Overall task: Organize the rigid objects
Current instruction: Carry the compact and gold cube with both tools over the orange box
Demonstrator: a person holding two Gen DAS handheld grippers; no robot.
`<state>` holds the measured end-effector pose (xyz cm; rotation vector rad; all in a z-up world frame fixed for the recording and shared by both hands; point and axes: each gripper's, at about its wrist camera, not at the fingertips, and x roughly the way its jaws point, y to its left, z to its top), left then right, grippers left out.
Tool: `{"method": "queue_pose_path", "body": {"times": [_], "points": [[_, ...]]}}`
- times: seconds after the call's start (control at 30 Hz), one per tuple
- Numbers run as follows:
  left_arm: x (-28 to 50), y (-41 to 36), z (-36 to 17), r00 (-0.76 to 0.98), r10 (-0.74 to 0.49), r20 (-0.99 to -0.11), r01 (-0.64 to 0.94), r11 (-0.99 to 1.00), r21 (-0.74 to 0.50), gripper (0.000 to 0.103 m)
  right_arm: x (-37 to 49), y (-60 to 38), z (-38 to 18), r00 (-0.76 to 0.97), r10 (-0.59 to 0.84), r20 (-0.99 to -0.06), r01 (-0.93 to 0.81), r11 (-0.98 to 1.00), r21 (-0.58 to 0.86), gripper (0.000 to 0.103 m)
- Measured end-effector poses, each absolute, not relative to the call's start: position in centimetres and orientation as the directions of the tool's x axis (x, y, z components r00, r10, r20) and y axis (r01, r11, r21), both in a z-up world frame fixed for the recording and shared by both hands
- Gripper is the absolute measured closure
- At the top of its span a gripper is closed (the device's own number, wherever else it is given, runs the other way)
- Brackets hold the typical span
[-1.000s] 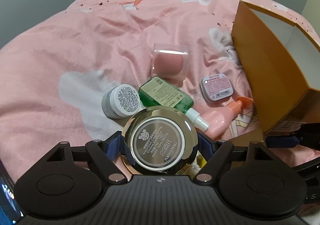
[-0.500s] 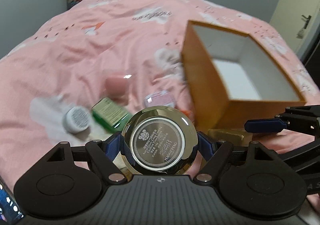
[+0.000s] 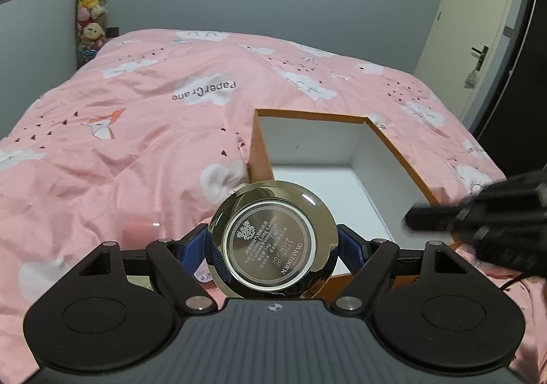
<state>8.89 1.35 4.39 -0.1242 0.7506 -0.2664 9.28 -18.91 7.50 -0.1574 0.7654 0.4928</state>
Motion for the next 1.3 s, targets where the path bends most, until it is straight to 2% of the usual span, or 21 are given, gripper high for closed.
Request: {"method": "queue_pose_path", "body": {"times": [0.03,0.1,0.13,0.2,0.27,0.3,0.33,0.4,0.67,0.8,0.9,1.03,1.3], "points": [[8.8,1.5,4.1,0.69,-0.286,-0.665,0.196,0.958,-0.208,0.013,9.4,-18.7,6.8,0.589,0.372,-0.717,-0.487,0.872,0.052,0.098],[8.6,2.0,3.0,0.66,-0.291,-0.693,0.193,0.957,-0.218,0.013,9.3,-18.3,5.0,0.528,0.385,-0.757,-0.5,0.861,0.09,0.093],[8.5,2.3,2.4,0.644,-0.293,-0.707,0.189,0.956,-0.224,0.013,9.2,-18.0,3.9,0.492,0.394,-0.776,-0.506,0.855,0.113,0.076],[8.2,2.7,1.2,0.61,-0.294,-0.735,0.181,0.956,-0.232,0.013,9.0,-17.7,2.0,0.436,0.409,-0.802,-0.505,0.849,0.158,0.058],[7.8,3.1,0.1,0.585,-0.289,-0.758,0.17,0.957,-0.234,0.013,8.9,-17.1,0.1,0.385,0.412,-0.826,-0.508,0.842,0.183,0.056],[7.7,3.3,-0.4,0.573,-0.285,-0.768,0.164,0.958,-0.234,0.013,8.9,-16.8,-0.8,0.367,0.41,-0.835,-0.51,0.84,0.188,0.05],[7.5,3.4,-0.8,0.562,-0.283,-0.777,0.158,0.959,-0.235,0.013,9.1,-16.6,-1.7,0.349,0.405,-0.845,-0.509,0.839,0.192,0.04],[7.2,3.5,-1.4,0.544,-0.287,-0.788,0.153,0.958,-0.243,0.013,9.1,-16.1,-3.2,0.318,0.394,-0.863,-0.522,0.832,0.187,0.034],[6.9,3.0,-1.4,0.542,-0.279,-0.793,0.157,0.96,-0.231,0.013,9.2,-14.3,-6.7,0.256,0.337,-0.906,-0.572,0.808,0.139,0.035],[6.9,2.8,-1.3,0.548,-0.275,-0.79,0.158,0.961,-0.225,0.013,9.3,-14.7,-7.5,0.228,0.306,-0.924,-0.564,0.816,0.131,0.053],[6.8,2.7,-0.8,0.561,-0.28,-0.779,0.167,0.96,-0.224,0.013,9.0,-14.8,-7.1,0.23,0.312,-0.922,-0.564,0.815,0.135,0.055],[6.5,2.4,0.7,0.601,-0.291,-0.744,0.188,0.957,-0.222,0.013,8.3,-15.4,-4.6,0.278,0.33,-0.902,-0.566,0.815,0.123,0.056],[7.5,0.7,4.4,0.682,-0.335,-0.651,0.265,0.942,-0.207,0.013,7.3,-18.1,5.3,0.493,0.362,-0.791,-0.544,0.838,0.045,0.058]]}}
